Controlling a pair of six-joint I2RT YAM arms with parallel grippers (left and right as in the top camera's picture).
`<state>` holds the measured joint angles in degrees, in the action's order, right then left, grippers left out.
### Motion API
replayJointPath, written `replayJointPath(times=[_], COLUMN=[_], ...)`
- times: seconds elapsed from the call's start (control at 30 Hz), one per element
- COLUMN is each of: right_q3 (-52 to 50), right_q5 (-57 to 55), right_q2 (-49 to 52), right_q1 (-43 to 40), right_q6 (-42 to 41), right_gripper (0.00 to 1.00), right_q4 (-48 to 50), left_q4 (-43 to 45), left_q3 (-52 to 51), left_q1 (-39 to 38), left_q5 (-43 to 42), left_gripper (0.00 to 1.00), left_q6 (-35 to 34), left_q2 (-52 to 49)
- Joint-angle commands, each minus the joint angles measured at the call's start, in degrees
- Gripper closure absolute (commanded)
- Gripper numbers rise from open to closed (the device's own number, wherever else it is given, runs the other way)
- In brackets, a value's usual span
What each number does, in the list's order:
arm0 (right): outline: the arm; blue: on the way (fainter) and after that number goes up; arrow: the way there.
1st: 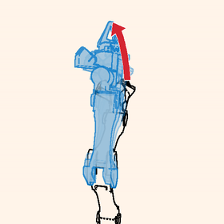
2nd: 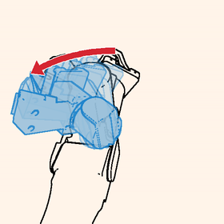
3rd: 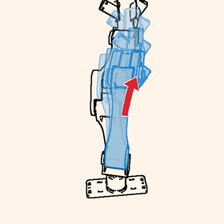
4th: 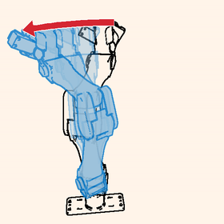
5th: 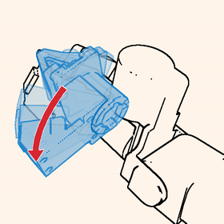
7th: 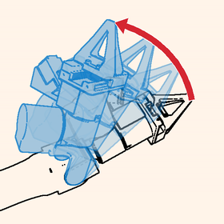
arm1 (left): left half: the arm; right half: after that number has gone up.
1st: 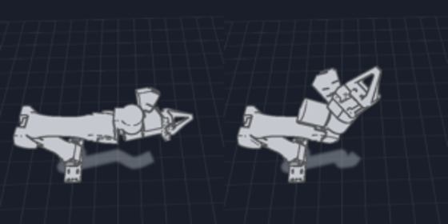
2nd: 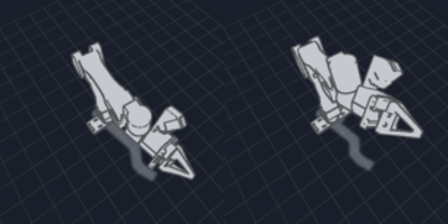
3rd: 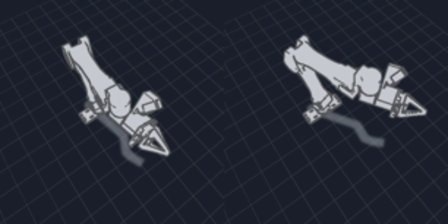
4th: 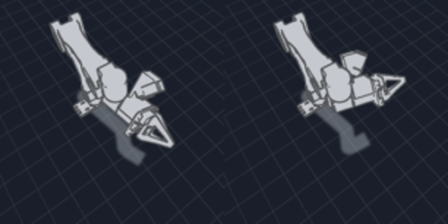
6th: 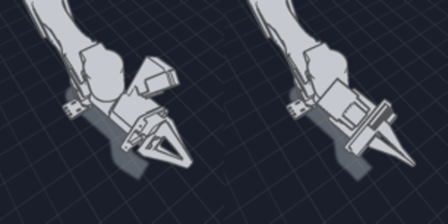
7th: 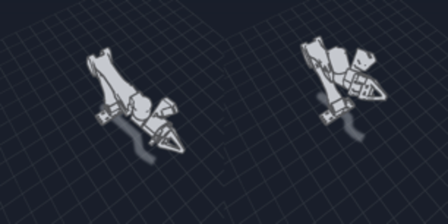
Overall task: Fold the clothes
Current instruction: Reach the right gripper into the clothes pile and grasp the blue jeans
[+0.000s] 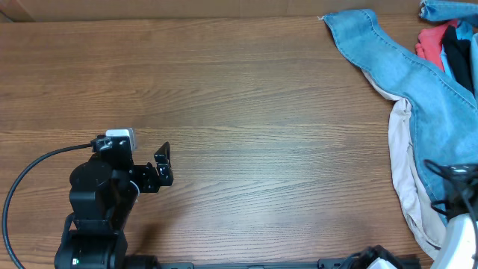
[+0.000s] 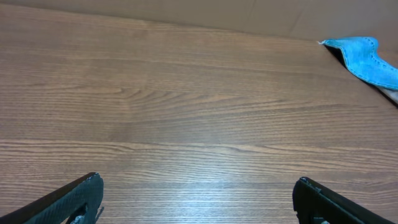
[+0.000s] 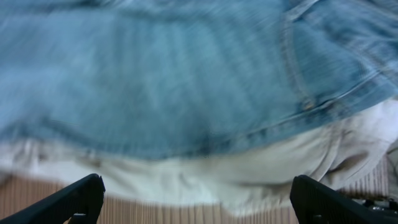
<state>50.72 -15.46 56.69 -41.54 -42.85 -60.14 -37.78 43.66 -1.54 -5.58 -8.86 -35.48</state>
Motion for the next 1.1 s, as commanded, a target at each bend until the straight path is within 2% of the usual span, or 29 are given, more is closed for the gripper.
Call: replayJointPath(times=[0.0, 0.13, 0.67, 0.97, 1.0, 1.07], right_q3=[1.0, 1.0, 1.0, 1.0, 1.0, 1.0], right_q5=[0.3, 2.7, 0.1, 0.8, 0.8, 0.8], right_q2=[2.4, 5.9, 26.8, 29.8, 29.8, 29.8], right_q1=[-6.1, -9.5, -18.4, -20.0, -20.0, -20.0], right_q6=[-1.3, -1.3, 1.3, 3.9, 3.8, 3.9], right_gripper=[0.00, 0.00, 0.00, 0.00, 0.01, 0.10], right_q4=[2.1, 3.9, 12.5, 19.1, 19.5, 19.9], left_q4=[0.1, 0.1, -0.5, -0.5, -0.5, -0.5], left_q3=[1.5, 1.5, 1.5, 1.5, 1.5, 1.5], left_q1=[-0.3, -0.3, -0.3, -0.3, -0.3, -0.3], left_q5=[0.1, 0.0, 0.1, 0.0, 0.0, 0.0], left_gripper=[0.00, 0.00, 0.00, 0.00, 0.00, 0.00], left_q6=[-0.2, -0.4, -0.4, -0.4, -0.4, -0.4], left_q2=[-0.1, -0.1, -0.2, -2.8, -3.2, -3.7])
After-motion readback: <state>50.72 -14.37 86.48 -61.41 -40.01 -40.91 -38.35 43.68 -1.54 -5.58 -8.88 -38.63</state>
